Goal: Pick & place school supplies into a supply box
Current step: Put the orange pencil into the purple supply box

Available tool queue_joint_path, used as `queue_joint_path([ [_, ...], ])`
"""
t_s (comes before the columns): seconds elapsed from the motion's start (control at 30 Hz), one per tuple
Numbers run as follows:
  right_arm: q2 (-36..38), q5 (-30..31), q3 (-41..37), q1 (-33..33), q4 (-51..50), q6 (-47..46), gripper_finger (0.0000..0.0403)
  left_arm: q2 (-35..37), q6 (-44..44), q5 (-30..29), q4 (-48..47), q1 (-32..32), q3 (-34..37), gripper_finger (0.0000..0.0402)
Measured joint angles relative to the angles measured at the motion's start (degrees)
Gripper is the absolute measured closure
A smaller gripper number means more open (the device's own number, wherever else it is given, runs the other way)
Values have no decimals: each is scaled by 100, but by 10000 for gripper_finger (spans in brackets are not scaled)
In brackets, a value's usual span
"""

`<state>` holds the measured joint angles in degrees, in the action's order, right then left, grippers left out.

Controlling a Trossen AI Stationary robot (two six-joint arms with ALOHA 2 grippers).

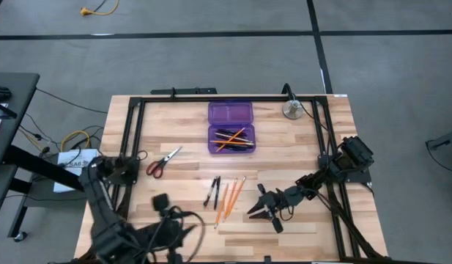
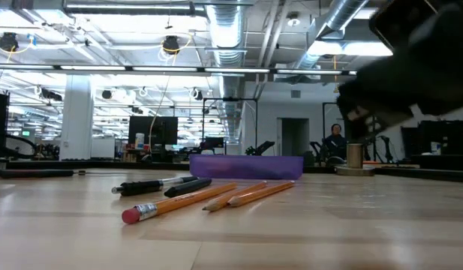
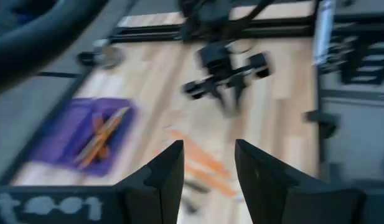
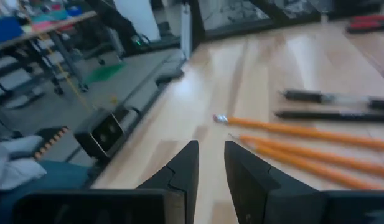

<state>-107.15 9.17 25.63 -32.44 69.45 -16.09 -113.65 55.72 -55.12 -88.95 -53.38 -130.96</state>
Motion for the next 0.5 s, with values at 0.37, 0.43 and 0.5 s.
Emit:
queue_joint_path([
  [0.37, 0, -879, 692, 785, -152, 154, 330, 1354, -41, -123, -97, 441, 1636, 269],
  [0.43, 0, -964, 789, 931, -318, 403, 330, 1826, -19, -13, -96, 700, 2288, 269],
  [0.5, 0, -1127, 933, 1086, -455, 725, 330, 2392, 73, 116, 21, 1014, 3038, 269],
])
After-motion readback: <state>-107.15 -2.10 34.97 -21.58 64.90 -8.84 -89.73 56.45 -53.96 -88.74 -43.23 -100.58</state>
